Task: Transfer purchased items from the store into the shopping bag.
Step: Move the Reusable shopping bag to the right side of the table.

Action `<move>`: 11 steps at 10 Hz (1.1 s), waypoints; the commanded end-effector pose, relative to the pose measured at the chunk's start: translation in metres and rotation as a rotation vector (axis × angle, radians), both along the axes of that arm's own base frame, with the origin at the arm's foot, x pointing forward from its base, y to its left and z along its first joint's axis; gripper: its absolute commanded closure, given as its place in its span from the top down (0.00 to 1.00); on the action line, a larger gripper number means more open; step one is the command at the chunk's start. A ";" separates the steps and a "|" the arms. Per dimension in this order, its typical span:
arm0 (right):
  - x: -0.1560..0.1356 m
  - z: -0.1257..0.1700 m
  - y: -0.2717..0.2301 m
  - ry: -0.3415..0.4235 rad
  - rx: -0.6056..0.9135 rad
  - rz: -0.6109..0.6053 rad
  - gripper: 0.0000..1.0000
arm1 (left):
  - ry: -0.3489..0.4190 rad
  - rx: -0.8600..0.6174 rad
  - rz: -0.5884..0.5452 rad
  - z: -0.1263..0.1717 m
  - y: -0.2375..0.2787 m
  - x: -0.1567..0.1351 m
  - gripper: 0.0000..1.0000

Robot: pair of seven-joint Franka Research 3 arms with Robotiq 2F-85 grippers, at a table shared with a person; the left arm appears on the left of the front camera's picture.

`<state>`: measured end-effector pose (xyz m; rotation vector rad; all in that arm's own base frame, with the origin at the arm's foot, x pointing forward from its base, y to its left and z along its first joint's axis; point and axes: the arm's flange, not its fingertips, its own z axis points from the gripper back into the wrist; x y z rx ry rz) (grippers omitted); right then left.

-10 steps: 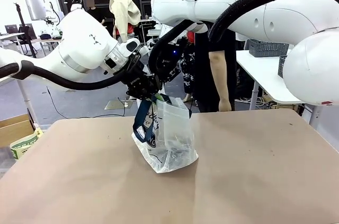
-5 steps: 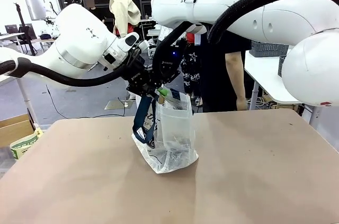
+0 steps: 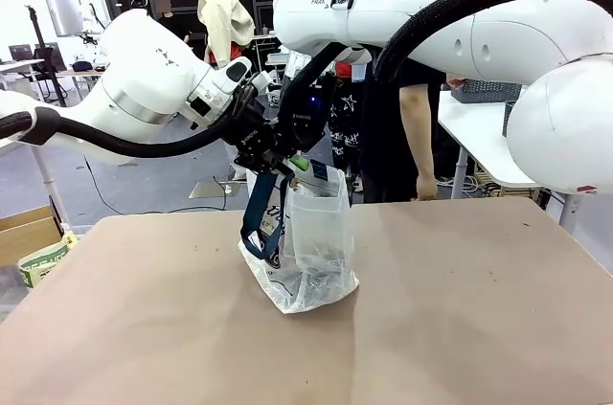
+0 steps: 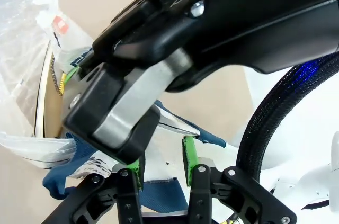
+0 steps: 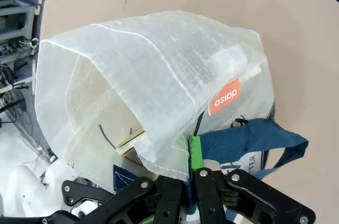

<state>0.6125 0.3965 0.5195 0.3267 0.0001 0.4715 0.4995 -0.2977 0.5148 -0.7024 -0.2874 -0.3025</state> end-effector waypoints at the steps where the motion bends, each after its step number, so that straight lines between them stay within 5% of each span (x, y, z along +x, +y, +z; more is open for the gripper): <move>1: 0.001 0.000 0.002 -0.005 -0.016 -0.020 0.00 | 0.016 -0.036 -0.006 -0.002 0.002 -0.003 0.39; 11: -0.002 0.001 0.001 -0.008 -0.019 -0.028 0.00 | 0.052 -0.076 0.106 0.001 0.001 -0.004 0.39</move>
